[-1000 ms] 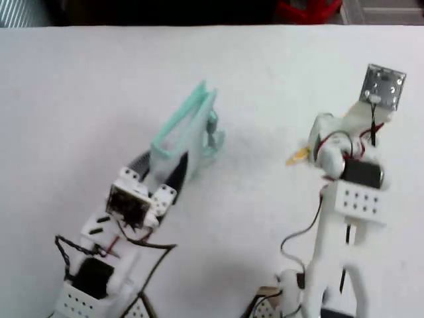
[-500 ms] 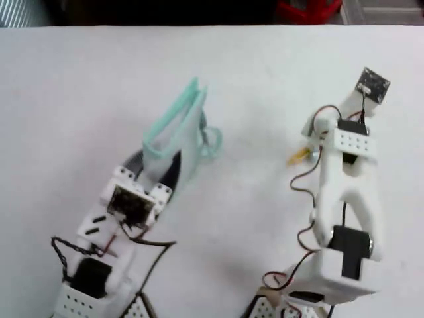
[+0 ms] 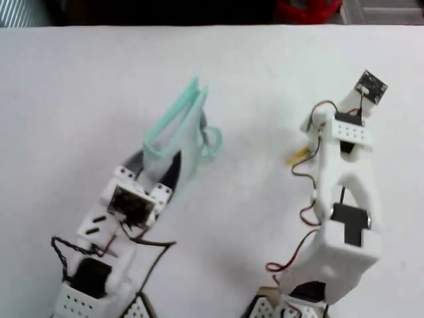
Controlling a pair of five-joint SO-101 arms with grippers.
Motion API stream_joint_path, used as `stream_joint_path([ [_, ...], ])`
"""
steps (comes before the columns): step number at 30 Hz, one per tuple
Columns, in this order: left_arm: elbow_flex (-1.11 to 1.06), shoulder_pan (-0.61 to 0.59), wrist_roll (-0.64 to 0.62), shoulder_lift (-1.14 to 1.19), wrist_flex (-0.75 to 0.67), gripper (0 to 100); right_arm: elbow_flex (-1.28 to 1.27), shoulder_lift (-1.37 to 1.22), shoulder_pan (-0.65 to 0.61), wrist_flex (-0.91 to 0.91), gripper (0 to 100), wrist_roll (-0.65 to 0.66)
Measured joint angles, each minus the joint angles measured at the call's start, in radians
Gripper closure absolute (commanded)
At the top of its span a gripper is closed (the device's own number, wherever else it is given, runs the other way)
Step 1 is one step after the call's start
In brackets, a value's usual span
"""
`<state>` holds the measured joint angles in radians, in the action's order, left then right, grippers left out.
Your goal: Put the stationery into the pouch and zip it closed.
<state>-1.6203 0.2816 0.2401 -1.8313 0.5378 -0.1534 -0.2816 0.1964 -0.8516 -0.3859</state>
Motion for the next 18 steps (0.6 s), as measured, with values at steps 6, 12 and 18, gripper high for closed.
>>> stream_joint_path([
  [6, 0.0, 0.0, 0.0, 0.0, 0.0, 85, 0.183, -0.153, 0.002, -0.08, 91.2, 0.0],
  [12, 0.0, 0.0, 0.0, 0.0, 0.0, 85, 0.256, -0.212, 0.017, -0.109, 96.7, 0.0],
  [18, 0.0, 0.0, 0.0, 0.0, 0.0, 85, 0.262, -0.213, 0.018, -0.114, 98.0, 0.02],
])
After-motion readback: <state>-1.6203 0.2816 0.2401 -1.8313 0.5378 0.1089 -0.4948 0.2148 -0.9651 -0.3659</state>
